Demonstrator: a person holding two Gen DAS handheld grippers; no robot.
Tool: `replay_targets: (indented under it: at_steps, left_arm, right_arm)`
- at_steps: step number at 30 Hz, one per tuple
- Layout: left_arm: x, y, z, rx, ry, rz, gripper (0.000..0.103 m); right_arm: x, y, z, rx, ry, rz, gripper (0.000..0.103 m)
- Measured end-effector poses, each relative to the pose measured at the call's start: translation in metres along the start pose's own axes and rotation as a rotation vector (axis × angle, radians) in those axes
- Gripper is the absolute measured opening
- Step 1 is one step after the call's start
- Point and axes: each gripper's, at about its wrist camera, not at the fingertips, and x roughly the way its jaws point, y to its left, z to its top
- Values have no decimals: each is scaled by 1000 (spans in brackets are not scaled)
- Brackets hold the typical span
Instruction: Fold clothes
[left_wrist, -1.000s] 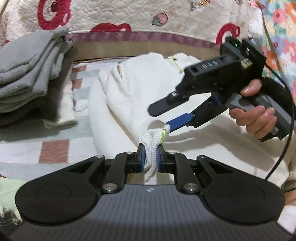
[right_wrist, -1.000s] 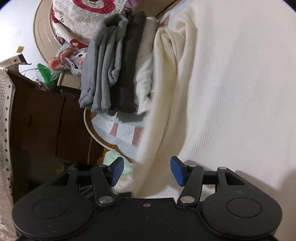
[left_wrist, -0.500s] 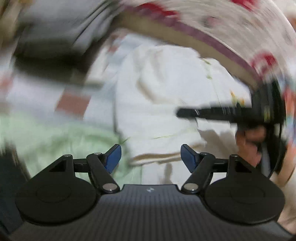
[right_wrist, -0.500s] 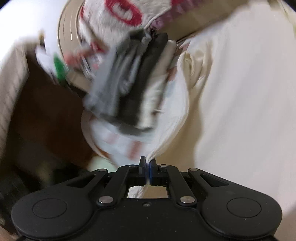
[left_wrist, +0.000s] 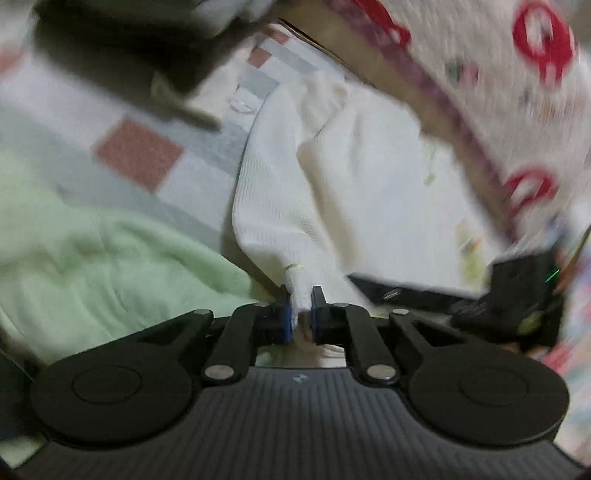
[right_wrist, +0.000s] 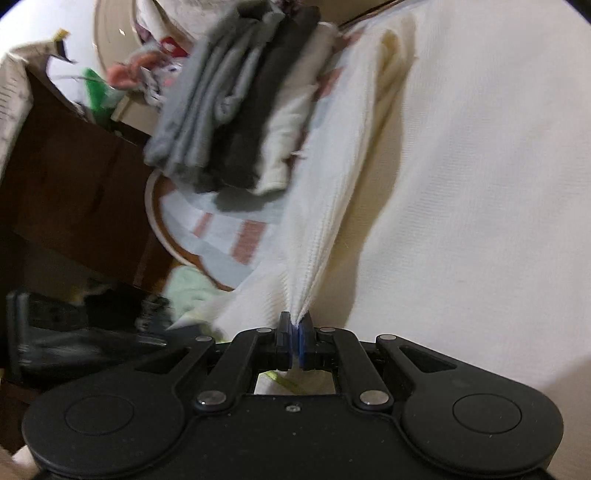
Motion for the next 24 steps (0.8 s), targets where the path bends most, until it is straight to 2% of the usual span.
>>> replay_targets:
  at_steps: [2, 4, 5, 7, 10, 14, 17, 21, 24]
  left_arm:
    - [-18, -25, 19, 205, 6, 117, 8]
    - [-44, -48, 47, 363, 10, 236, 8]
    - [-59, -56, 63, 417, -10, 262, 8]
    - [-86, -64, 102, 491, -43, 328, 8]
    - [-108, -65, 168, 569, -94, 476, 8]
    - [-114, -45, 251, 583, -136, 667, 8]
    - [-118, -26, 296, 574, -182, 774, 7]
    - [-114, -2, 349, 522, -254, 878, 7]
    - [-100, 17, 374, 506, -254, 931, 7]
  right_arm:
    - [-6, 3, 3, -24, -27, 31, 11]
    - [-17, 3, 12, -41, -62, 55, 24]
    - [-19, 1, 14, -45, -75, 30, 35]
    - [-23, -4, 18, -51, -99, -29, 37]
    - [-29, -12, 24, -61, -135, -118, 37]
    - [-37, -23, 31, -74, -183, -237, 37]
    - [-34, -25, 31, -72, -171, -237, 37]
    - [-31, -28, 31, -69, -152, -232, 37]
    - [-28, -30, 31, -67, -138, -228, 37]
